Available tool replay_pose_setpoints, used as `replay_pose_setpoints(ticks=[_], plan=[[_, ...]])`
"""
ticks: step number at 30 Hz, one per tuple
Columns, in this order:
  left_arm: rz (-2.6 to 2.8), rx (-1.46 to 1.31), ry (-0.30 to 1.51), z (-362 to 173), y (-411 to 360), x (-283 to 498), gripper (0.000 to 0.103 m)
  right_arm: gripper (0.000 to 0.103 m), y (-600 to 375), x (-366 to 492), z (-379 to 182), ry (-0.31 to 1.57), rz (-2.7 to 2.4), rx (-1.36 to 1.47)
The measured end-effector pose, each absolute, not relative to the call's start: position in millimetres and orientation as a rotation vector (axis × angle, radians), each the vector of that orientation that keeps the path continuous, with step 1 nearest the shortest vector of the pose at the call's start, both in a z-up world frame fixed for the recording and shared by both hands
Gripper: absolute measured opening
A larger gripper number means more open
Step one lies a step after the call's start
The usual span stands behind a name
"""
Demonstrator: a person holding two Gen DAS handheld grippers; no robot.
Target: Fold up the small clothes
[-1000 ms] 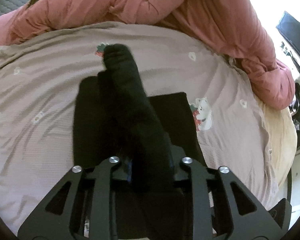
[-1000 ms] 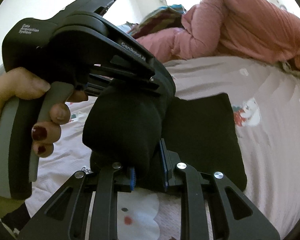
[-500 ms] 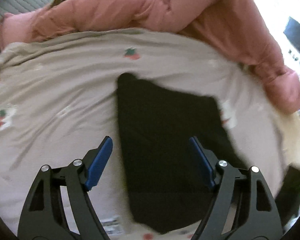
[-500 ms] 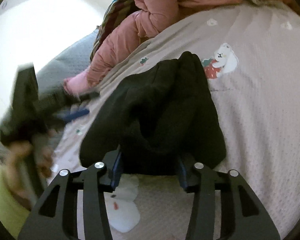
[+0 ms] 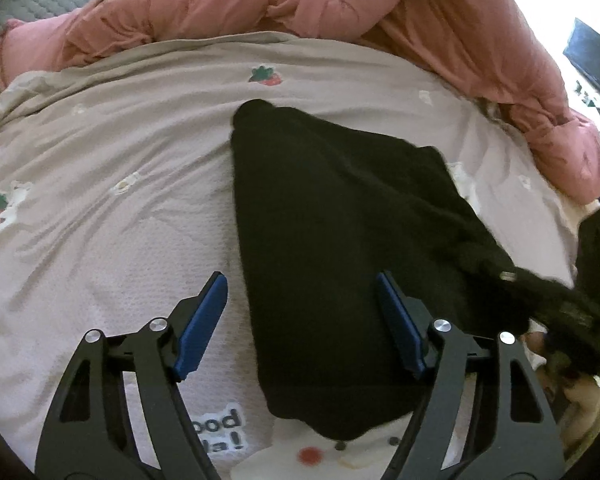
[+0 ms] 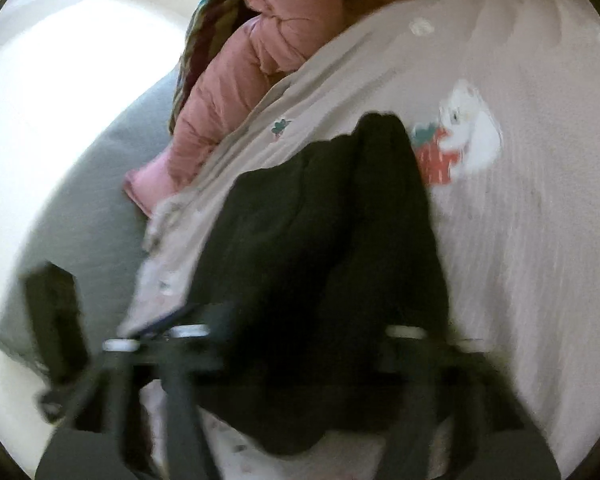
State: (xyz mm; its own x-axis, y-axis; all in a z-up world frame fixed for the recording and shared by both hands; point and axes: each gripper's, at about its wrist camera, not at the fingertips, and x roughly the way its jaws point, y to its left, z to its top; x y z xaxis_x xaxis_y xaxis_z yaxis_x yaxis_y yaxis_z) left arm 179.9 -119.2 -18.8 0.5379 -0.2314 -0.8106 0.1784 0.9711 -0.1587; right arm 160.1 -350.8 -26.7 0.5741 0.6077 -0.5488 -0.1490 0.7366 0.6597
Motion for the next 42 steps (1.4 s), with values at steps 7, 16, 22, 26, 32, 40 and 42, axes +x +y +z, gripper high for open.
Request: replay_pose_setpoints(ticks=[7, 16, 22, 26, 32, 40, 42], plan=[[-0.264, -0.076, 0.986, -22.9, -119.6, 176.6, 0.068, 0.041, -348.1, 150.9, -24.0, 0.833, 0.387, 0.405], [-0.275, -0.104, 0.985, -23.1, -113.6, 171.2, 0.07, 0.056, -347.7, 139.4, -25.5, 0.846, 0.287, 0.349], [-0.28, -0.113, 0.978, -20.9, -108.7, 166.1, 0.072, 0.062, -351.2, 132.0, -23.9, 0.859, 0.268, 0.355], [-0.282, -0.112, 0.973, -18.7, -106.5, 162.4, 0.073, 0.068, -352.7, 129.4, -23.5, 0.868, 0.247, 0.346], [-0.284, -0.113, 0.965, -13.5, -101.1, 155.9, 0.074, 0.07, -356.0, 122.8, -18.7, 0.869, 0.237, 0.35], [-0.275, -0.103, 0.944, -5.1, -93.2, 143.2, 0.078, 0.079, -360.5, 110.9, 0.6, 0.817, 0.229, 0.328], [-0.27, -0.096, 0.933, -1.8, -90.9, 138.2, 0.086, 0.088, -361.7, 103.4, 10.2, 0.779, 0.226, 0.313]])
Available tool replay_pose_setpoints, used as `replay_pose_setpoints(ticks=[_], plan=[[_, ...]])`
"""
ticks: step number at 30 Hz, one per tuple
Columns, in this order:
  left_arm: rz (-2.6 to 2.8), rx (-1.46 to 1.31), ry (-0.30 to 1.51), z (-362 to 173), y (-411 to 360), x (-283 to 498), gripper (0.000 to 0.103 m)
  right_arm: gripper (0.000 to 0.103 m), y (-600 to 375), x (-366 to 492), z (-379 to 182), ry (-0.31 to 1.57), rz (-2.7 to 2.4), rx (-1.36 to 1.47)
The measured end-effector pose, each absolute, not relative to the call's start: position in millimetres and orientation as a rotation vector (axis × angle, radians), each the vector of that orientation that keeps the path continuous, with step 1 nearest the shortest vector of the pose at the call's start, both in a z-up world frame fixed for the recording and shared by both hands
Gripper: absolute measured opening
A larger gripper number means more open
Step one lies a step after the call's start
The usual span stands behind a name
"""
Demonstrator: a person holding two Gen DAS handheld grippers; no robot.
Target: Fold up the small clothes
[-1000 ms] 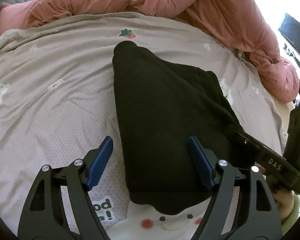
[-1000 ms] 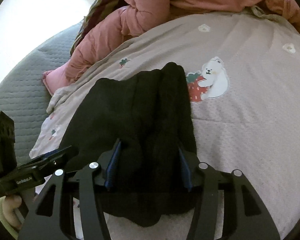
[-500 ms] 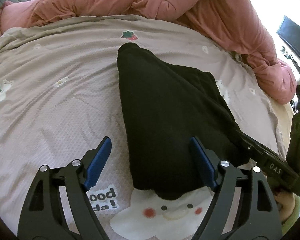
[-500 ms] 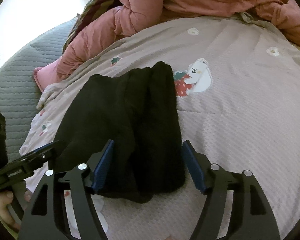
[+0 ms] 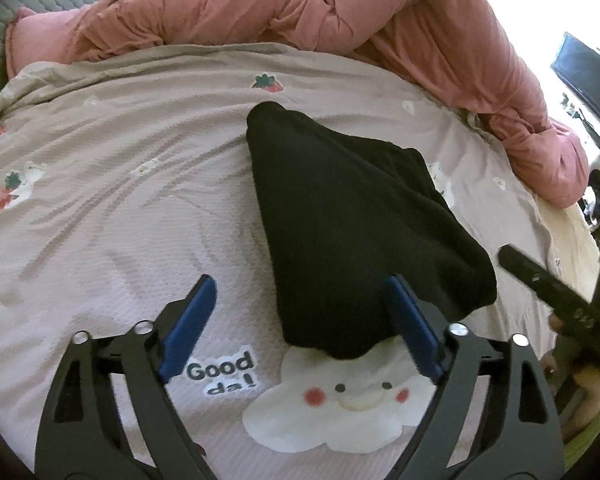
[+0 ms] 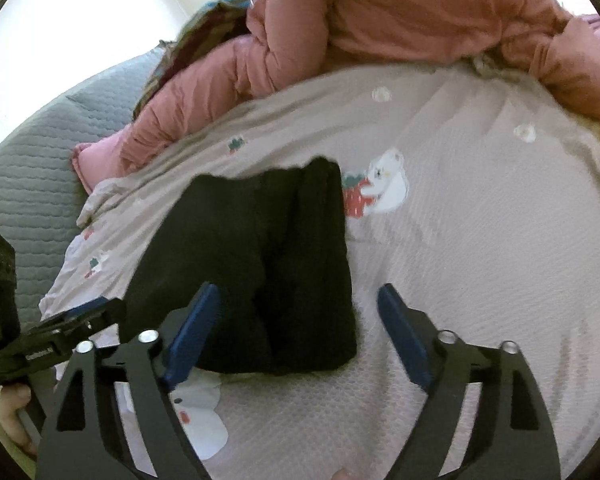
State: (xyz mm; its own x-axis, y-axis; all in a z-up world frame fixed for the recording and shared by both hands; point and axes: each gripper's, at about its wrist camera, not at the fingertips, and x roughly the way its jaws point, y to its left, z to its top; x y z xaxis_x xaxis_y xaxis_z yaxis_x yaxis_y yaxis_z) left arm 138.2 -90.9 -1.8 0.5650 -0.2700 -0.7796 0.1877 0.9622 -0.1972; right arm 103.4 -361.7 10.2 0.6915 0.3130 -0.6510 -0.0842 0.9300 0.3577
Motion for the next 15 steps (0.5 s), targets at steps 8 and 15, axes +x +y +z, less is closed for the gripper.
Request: replay_pose_setpoints(ticks=[8, 15], plan=[[-0.231, -0.073, 0.847, 17.2, -79.2, 108.6, 0.093, 0.098, -355.0, 72.5, 45.3, 0.643, 0.213, 0.219], [-0.212, -0.056, 0.773, 33.3, -67.8, 79.9, 0.093, 0.098, -345.7, 50.6, 63.2, 0.555, 0.215, 0.163]])
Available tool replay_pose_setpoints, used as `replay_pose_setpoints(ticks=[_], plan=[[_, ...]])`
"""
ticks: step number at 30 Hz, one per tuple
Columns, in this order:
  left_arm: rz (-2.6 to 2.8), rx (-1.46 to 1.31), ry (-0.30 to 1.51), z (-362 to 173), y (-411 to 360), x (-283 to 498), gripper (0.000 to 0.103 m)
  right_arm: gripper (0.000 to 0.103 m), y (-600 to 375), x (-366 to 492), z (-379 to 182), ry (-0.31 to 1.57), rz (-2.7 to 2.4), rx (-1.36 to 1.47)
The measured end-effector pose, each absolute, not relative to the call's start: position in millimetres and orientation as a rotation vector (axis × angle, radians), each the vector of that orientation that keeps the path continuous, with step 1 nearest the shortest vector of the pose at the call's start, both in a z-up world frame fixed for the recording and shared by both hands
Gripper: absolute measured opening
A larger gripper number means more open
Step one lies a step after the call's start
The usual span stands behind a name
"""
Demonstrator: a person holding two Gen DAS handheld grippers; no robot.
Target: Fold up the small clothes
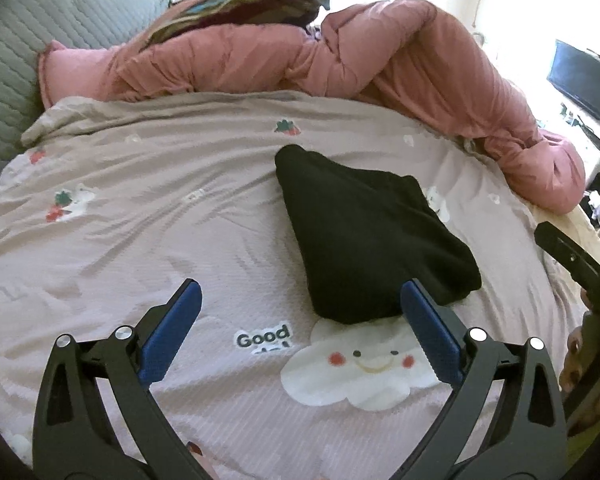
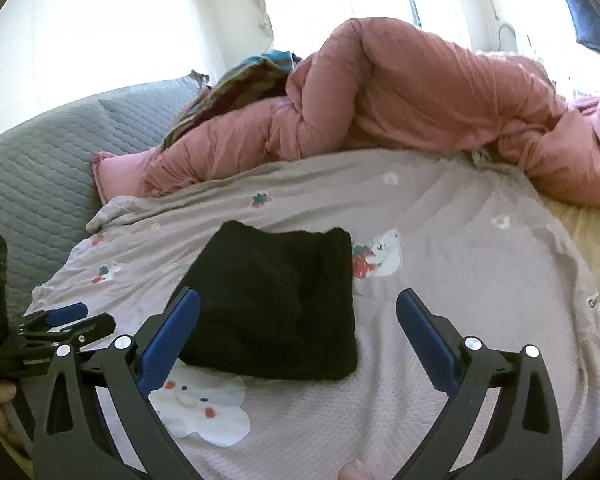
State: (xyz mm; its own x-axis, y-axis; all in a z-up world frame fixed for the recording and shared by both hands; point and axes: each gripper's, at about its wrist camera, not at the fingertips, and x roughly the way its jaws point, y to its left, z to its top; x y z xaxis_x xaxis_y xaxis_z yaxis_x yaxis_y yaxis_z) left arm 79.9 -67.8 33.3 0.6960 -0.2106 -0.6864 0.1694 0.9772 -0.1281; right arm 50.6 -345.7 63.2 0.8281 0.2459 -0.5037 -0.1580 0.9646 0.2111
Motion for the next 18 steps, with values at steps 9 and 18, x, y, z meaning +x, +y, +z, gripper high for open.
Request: replay_pose_setpoints(ticks=[9, 18], plan=[[-0.192, -0.038, 0.744, 36.5, -48.8, 46.7, 0.093, 0.098, -326.7, 25.1, 58.8, 0.565, 0.212, 0.102], [-0.186, -0.012, 0.773, 22.6, -32.5, 26.3, 0.093, 0.098, -300.9, -4.0, 41.2, 0.569, 0.196, 0.034]])
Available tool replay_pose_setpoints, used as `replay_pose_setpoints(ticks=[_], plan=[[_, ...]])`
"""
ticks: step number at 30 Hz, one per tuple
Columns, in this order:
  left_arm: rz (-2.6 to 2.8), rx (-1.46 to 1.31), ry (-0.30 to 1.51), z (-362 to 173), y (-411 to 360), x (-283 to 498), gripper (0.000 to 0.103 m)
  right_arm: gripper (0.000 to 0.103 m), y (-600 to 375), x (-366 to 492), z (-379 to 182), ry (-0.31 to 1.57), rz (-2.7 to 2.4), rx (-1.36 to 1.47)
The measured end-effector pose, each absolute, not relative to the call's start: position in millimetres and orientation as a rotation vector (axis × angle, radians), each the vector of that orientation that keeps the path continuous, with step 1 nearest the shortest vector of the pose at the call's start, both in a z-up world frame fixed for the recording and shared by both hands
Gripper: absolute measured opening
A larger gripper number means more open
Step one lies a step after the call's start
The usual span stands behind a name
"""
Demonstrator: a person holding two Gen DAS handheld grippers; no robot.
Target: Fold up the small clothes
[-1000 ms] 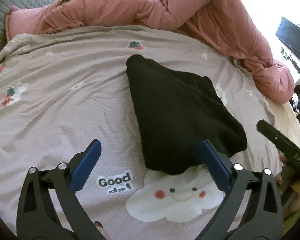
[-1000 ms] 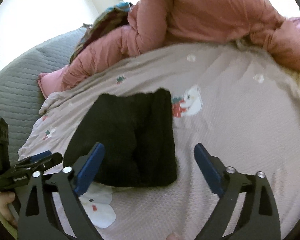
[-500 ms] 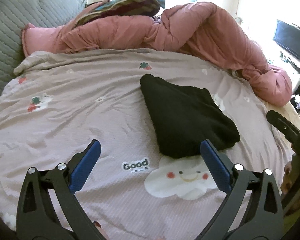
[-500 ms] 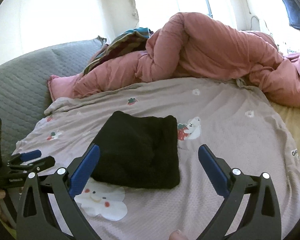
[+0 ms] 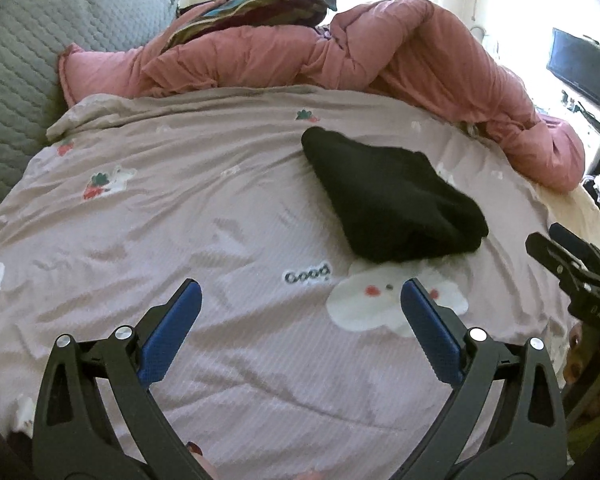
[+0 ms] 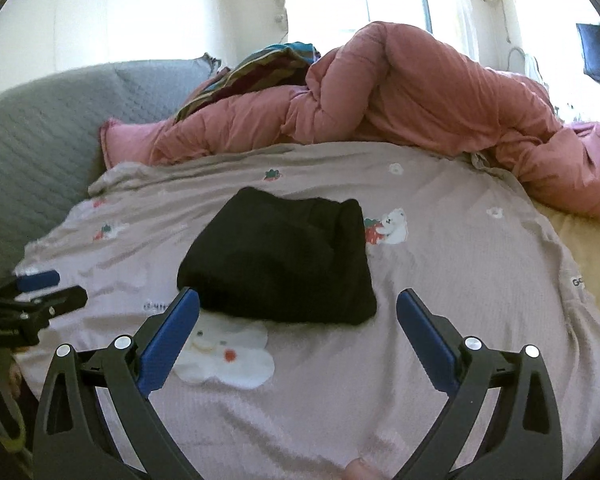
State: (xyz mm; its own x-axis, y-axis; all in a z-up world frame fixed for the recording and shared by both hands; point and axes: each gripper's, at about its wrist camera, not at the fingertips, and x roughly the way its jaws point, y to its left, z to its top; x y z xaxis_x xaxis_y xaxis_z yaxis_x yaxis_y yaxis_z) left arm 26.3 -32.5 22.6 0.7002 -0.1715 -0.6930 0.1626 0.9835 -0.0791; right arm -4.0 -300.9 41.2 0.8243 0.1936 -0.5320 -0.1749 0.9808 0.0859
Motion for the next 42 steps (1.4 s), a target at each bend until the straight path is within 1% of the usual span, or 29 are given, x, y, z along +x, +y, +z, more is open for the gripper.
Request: replay_pose_setpoints(ticks=[11, 19, 42], plan=[[-0.172, -0.035, 0.823, -3.6, -19.5, 20.3, 0.093, 0.098, -279.6, -17.0, 6.2, 0.688, 0.177, -0.002], [-0.155, -0.051, 0.824, -12.2, -15.0, 18.8, 0.093, 0.098, -269.6, -17.4, -1.0, 0.678, 0.184, -0.034], [-0.139, -0.031, 0.828, -11.3, -19.8, 15.9, 0.093, 0.098, -267.9, -16.8, -3.3, 0.699, 0.196, -0.029]])
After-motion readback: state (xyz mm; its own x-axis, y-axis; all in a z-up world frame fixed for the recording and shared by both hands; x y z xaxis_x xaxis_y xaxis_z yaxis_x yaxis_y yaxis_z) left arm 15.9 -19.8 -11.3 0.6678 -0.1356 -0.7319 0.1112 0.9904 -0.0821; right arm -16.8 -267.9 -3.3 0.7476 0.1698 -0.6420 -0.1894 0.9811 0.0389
